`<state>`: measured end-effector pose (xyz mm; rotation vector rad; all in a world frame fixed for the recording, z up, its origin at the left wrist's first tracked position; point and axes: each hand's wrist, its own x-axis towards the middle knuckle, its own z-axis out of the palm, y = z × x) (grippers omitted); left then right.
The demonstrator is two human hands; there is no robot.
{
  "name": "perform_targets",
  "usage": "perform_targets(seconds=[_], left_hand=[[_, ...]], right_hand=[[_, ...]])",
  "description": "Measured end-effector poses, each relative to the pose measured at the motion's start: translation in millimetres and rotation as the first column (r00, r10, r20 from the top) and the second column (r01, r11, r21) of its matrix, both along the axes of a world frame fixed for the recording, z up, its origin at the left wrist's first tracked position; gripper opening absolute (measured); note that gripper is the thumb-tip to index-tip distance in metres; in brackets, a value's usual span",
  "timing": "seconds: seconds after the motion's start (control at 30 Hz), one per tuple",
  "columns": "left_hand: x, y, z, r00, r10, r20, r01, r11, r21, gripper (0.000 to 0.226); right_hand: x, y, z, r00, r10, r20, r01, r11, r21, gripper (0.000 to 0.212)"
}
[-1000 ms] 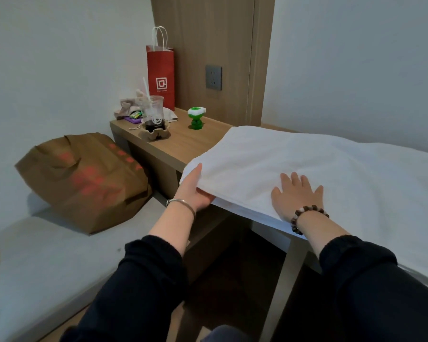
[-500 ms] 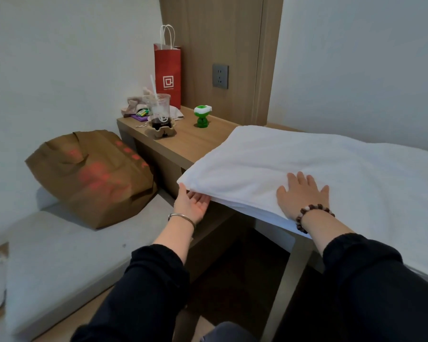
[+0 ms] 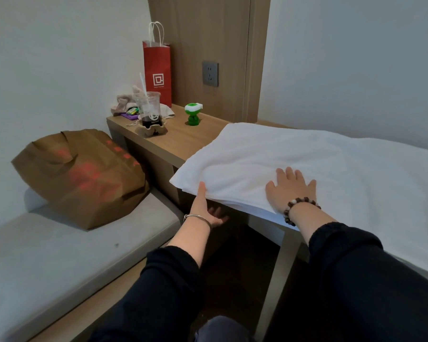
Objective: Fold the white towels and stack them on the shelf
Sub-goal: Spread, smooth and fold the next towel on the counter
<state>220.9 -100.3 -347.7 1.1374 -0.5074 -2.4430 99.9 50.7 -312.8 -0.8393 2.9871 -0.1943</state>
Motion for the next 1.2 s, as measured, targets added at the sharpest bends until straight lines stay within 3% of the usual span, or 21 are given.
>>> perform_targets(seconds=[0.07, 0.2, 0.3, 0.37, 0.4, 0.47, 0.53, 0.6, 0.63, 0.67, 0.73, 0.83, 0.9, 1.0, 1.07, 1.13, 1.2], left_hand=[[3.6, 4.8, 5.9, 0.996, 0.008, -0.087, -0.006, 1.000, 0.023, 0.046], [9.4, -7.3, 18.5, 0.990, 0.133, 0.037, -0.121, 0.968, -0.219, 0.025], [13.8, -12.3, 27.8, 0.984, 0.121, 0.131, -0.077, 0.950, -0.302, 0.040], [13.8, -10.7, 30.0, 0.922, 0.262, 0.284, -0.106, 0.879, -0.464, 0.059], [13.3, -7.6, 30.6, 0.861, 0.382, 0.336, -0.103, 0.778, -0.620, 0.069], [7.3, 4.4, 33.1, 0.780, 0.579, 0.238, -0.039, 0.425, -0.904, 0.073], [-6.9, 29.0, 38.8, 0.873, 0.470, 0.129, 0.153, -0.013, -0.988, 0.060], [-29.9, 61.7, 44.2, 0.951, 0.173, 0.257, 0.304, -0.351, -0.886, 0.046], [-40.8, 78.6, 46.7, 0.925, 0.053, 0.377, 0.358, -0.460, -0.813, 0.041], [-50.6, 94.3, 48.8, 0.872, -0.008, 0.490, 0.405, -0.550, -0.730, 0.037], [-64.3, 119.7, 54.0, 0.791, 0.047, 0.610, 0.478, -0.669, -0.569, 0.028], [-78.9, 136.2, 66.2, 0.768, 0.268, 0.581, 0.549, -0.743, -0.383, 0.031], [-91.6, 142.8, 73.8, 0.713, 0.375, 0.593, 0.622, -0.729, -0.286, 0.026], [-112.6, 158.9, 77.8, 0.621, 0.433, 0.654, 0.706, -0.671, -0.226, 0.024], [-130.2, 172.4, 74.9, 0.646, 0.408, 0.645, 0.682, -0.687, -0.249, 0.026], [-153.2, 187.6, 69.2, 0.682, 0.347, 0.644, 0.622, -0.738, -0.262, 0.032], [-175.1, 202.1, 64.6, 0.684, 0.264, 0.680, 0.573, -0.771, -0.278, 0.043]], right_hand=[[-3.2, 0.3, -1.5, 1.000, 0.014, 0.021, -0.015, 1.000, 0.018, 0.062], [-12.4, 8.0, 7.0, 0.983, 0.132, 0.126, -0.143, 0.986, 0.082, 0.066], [-24.8, 25.6, 23.5, 0.924, 0.277, 0.263, -0.283, 0.959, -0.017, 0.061], [-38.0, 47.3, 32.7, 0.964, 0.206, 0.166, -0.184, 0.973, -0.138, 0.053], [-45.8, 61.8, 33.8, 0.995, 0.090, 0.053, -0.081, 0.986, -0.148, 0.050], [-55.2, 94.9, 29.8, 0.991, -0.124, -0.048, 0.121, 0.991, -0.056, 0.050], [-56.6, 121.6, 17.8, 0.984, -0.174, 0.037, 0.171, 0.983, 0.067, 0.055], [-56.3, 136.4, 9.8, 0.987, -0.112, 0.111, 0.103, 0.991, 0.087, 0.059], [-56.9, 141.9, 9.7, 0.988, -0.077, 0.130, 0.071, 0.996, 0.049, 0.060], [-56.9, 146.5, 12.1, 0.986, -0.054, 0.158, 0.056, 0.998, -0.011, 0.061], [-55.3, 155.5, 19.4, 0.972, -0.028, 0.232, 0.056, 0.992, -0.113, 0.062], [-46.7, 168.5, 28.0, 0.959, 0.018, 0.284, 0.028, 0.987, -0.157, 0.056], [-40.6, 176.4, 36.5, 0.942, 0.017, 0.335, 0.050, 0.980, -0.191, 0.048], [-46.8, 191.6, 48.6, 0.903, 0.054, 0.426, 0.106, 0.934, -0.342, 0.038], [-60.8, 203.7, 50.5, 0.913, 0.030, 0.408, 0.176, 0.872, -0.457, 0.032], [-82.6, 216.5, 44.6, 0.977, -0.068, 0.203, 0.142, 0.917, -0.373, 0.032], [-100.7, 231.9, 32.1, 0.987, -0.102, 0.122, 0.120, 0.981, -0.149, 0.036]])
